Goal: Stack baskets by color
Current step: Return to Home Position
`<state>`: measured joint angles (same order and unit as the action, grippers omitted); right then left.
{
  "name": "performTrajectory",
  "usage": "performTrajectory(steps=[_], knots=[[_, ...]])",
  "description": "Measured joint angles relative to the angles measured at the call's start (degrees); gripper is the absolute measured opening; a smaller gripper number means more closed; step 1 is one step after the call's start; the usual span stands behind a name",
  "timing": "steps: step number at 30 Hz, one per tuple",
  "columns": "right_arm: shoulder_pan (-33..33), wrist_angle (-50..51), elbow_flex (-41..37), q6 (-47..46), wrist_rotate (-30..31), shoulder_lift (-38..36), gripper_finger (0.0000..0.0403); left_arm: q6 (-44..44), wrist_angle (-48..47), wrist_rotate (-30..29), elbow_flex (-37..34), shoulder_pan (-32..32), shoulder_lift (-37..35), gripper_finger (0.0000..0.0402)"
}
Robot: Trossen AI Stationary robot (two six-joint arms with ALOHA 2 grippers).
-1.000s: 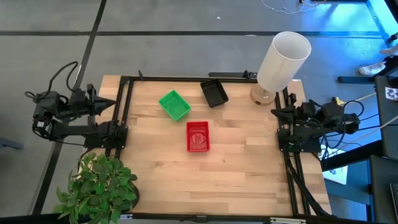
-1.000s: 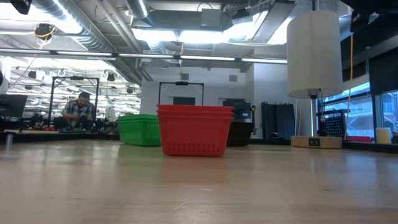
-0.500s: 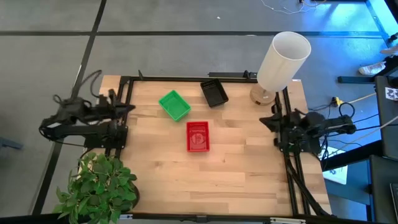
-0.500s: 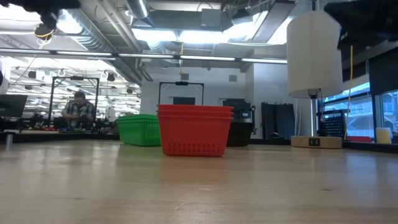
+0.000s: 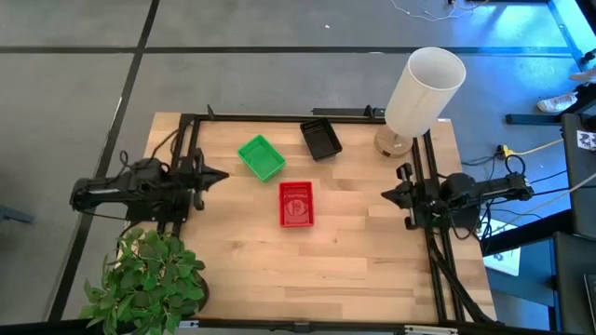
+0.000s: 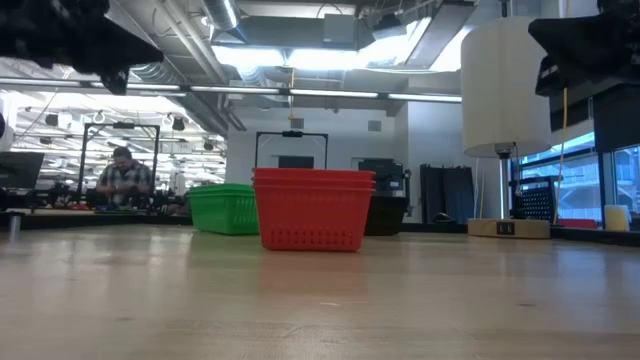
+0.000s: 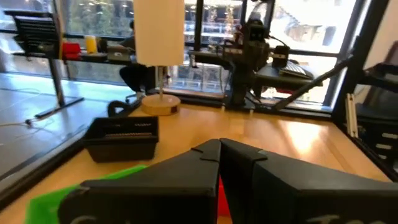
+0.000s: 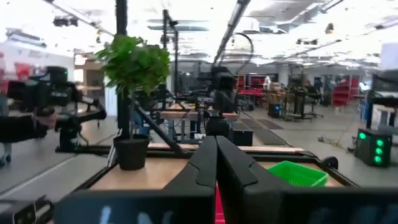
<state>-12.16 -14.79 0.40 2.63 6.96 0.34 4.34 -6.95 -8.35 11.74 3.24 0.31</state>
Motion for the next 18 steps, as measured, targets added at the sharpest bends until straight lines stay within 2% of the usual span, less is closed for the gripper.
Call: performTrajectory(steps=[4, 7, 11, 18], knots=[[0.0, 0.1, 0.0, 2.8, -2.4, 0.0, 0.0000, 0.0, 5.1, 3.3, -4.4, 0.0, 0.0, 0.0000], [0.0, 0.7, 0.0, 5.4, -4.9, 0.0, 0.0000, -0.5, 7.2, 3.6, -7.4, 0.0, 0.0, 0.0000], [0.0, 1.0, 0.0, 5.3, -5.2, 0.0, 0.0000, -4.1, 13.5, 5.1, -11.4, 0.0, 0.0, 0.0000], [0.0, 4.5, 0.1, 5.2, -5.2, 0.0, 0.0000, -9.4, 14.1, 11.9, -11.3, 0.0, 0.0, 0.0000]])
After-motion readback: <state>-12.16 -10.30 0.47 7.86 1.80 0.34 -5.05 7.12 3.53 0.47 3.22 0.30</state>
